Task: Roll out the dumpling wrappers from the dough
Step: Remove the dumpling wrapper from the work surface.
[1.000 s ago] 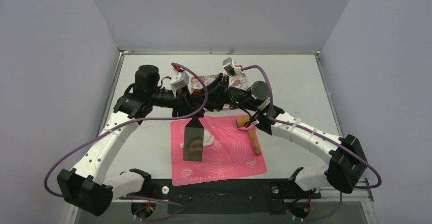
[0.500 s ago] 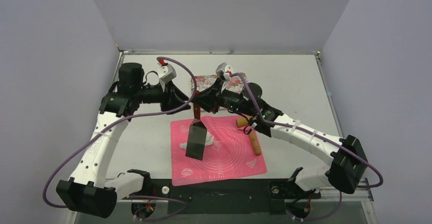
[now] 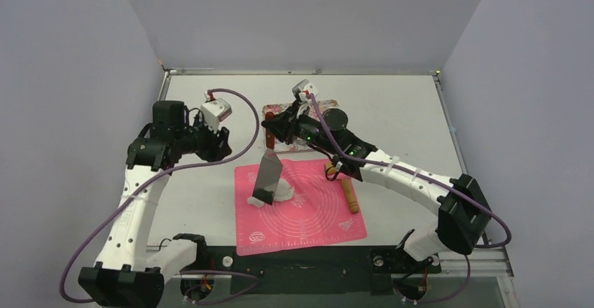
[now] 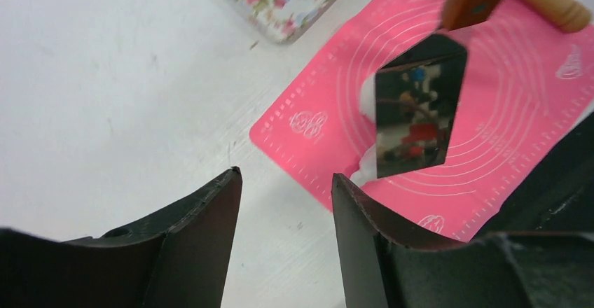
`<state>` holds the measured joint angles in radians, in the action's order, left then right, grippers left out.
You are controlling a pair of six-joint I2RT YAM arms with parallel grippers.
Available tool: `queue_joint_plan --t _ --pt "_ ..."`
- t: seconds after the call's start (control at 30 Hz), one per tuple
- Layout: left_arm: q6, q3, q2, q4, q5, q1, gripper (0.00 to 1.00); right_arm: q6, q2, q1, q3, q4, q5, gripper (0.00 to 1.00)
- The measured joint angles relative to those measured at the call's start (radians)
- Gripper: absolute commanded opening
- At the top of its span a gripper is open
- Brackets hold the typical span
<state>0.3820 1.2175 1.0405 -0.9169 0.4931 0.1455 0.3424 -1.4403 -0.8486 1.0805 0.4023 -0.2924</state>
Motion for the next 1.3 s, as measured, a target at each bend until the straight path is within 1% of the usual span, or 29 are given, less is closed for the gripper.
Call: queue_joint_plan --t 0.17,0.2,0.23,0.27,0.33,0.4,0.5,0.57,0.77,0.93,1.3 --pt "-0.009 -0.106 0.1 0.01 -0.058 -0.14 0.49 -0.025 -0.093 0.0 0.017 0.015 0.005 0.0" --pt "-0.008 -0.135 0.122 0.016 -0.064 -0.16 0.48 -0.027 -0.112 0.0 0.022 0.015 0.006 0.0" --pt "-0.008 -0.163 0.139 0.024 -0.068 -0.171 0.44 -0.028 -0.128 0.0 0.028 0.014 0.005 0.0" --pt "-0.007 -0.186 0.153 0.031 -0.069 -0.173 0.34 -0.028 -0.138 0.0 0.032 0.014 0.004 0.0" --pt "-0.002 -0.245 0.181 0.049 -0.073 -0.16 0.25 -0.029 -0.154 0.003 0.048 0.013 0.0 0.0" --pt "0.003 -0.298 0.204 0.076 -0.092 -0.127 0.22 -0.037 -0.164 0.004 0.072 0.006 -0.013 0.0" --pt "0.021 -0.365 0.247 0.12 -0.14 -0.049 0.21 -0.043 -0.166 0.008 0.085 0.001 -0.019 0.0" --pt "0.03 -0.386 0.275 0.145 -0.155 -0.025 0.21 -0.04 -0.166 0.016 0.086 -0.001 -0.023 0.0" --pt "0.045 -0.396 0.38 0.239 -0.178 -0.021 0.21 -0.037 -0.147 0.043 0.086 -0.003 -0.022 0.0" --pt "0.041 -0.363 0.481 0.261 -0.166 -0.021 0.22 -0.039 -0.145 0.05 0.086 0.002 -0.014 0.0" --pt "0.037 -0.341 0.533 0.286 -0.14 0.025 0.22 -0.029 -0.195 0.049 0.08 -0.011 -0.012 0.0"
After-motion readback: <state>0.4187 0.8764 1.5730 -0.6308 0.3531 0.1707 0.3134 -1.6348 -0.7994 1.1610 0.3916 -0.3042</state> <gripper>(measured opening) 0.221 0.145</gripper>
